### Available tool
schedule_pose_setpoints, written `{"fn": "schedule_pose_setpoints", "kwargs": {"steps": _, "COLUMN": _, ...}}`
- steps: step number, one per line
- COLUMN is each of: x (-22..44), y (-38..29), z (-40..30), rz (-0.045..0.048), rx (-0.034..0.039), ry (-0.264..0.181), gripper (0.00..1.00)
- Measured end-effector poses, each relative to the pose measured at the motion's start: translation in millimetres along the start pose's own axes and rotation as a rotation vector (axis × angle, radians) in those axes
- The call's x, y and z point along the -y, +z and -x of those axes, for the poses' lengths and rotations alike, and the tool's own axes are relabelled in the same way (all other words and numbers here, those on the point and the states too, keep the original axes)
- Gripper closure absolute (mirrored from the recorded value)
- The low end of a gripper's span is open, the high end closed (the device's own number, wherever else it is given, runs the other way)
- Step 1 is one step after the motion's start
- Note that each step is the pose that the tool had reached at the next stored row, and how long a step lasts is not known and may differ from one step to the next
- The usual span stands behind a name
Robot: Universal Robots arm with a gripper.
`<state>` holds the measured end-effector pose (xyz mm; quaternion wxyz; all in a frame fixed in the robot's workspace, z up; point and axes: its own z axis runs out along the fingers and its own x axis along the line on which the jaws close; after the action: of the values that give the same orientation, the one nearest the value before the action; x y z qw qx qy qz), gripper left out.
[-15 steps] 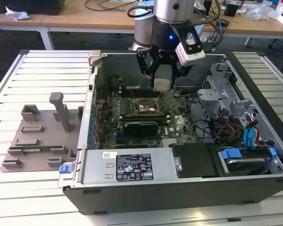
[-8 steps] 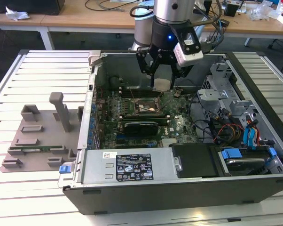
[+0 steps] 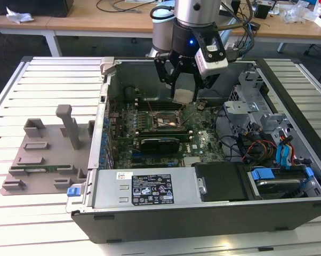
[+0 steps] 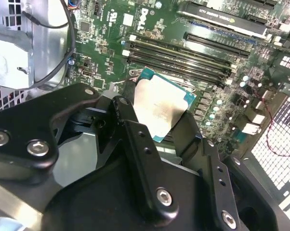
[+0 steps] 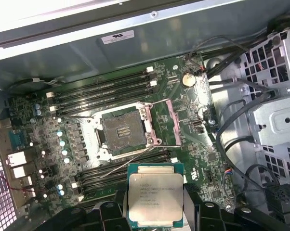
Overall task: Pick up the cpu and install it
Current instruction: 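Place the cpu into insertion slot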
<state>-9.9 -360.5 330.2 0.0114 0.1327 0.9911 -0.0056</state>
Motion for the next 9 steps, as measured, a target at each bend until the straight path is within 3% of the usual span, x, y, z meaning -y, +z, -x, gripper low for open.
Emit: {"fn": "schedule_pose_setpoints", "kwargs": {"steps": 9, "x": 0.0, "y": 0.0, "z": 0.0, "rz": -0.0011, "rx": -0.0005, "ry": 0.051, "gripper": 0.45}}
